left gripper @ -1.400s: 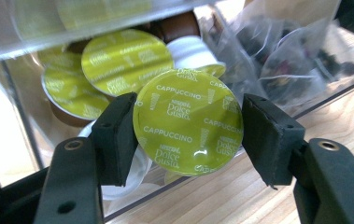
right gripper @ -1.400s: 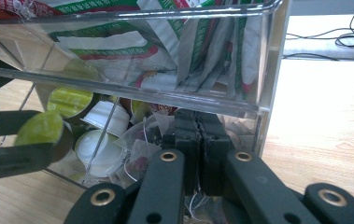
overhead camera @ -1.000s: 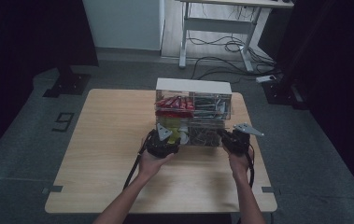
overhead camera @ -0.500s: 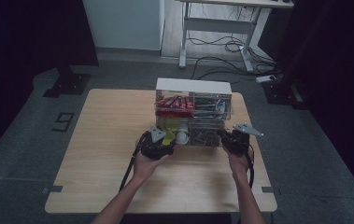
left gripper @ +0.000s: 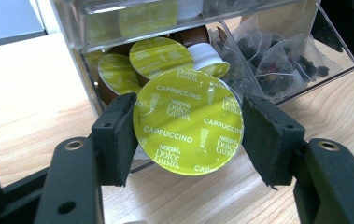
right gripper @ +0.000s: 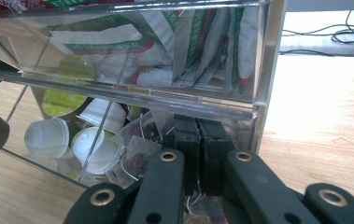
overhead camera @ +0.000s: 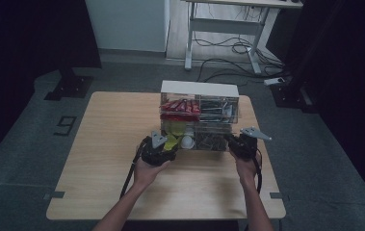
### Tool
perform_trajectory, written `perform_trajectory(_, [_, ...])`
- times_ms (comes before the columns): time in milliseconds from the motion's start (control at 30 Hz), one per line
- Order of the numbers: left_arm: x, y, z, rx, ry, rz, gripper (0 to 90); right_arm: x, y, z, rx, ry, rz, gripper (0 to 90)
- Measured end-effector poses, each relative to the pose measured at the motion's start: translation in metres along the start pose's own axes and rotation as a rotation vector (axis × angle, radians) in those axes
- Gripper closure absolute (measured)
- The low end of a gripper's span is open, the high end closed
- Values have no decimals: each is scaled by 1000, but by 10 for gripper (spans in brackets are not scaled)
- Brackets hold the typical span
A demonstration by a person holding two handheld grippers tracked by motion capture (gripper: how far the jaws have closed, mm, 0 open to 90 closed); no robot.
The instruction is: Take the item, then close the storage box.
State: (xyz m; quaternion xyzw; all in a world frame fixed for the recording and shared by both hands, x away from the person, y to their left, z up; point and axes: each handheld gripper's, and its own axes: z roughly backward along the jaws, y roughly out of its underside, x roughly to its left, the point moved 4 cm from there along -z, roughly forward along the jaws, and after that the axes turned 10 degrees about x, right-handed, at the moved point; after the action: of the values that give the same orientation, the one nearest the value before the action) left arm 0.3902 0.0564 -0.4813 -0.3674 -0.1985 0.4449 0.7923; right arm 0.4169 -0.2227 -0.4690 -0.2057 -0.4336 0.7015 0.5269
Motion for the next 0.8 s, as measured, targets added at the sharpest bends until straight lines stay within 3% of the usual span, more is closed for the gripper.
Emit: perform_trajectory(800, [24,19,11,3,-18,28,387,0,1,-1,3,5,3,876])
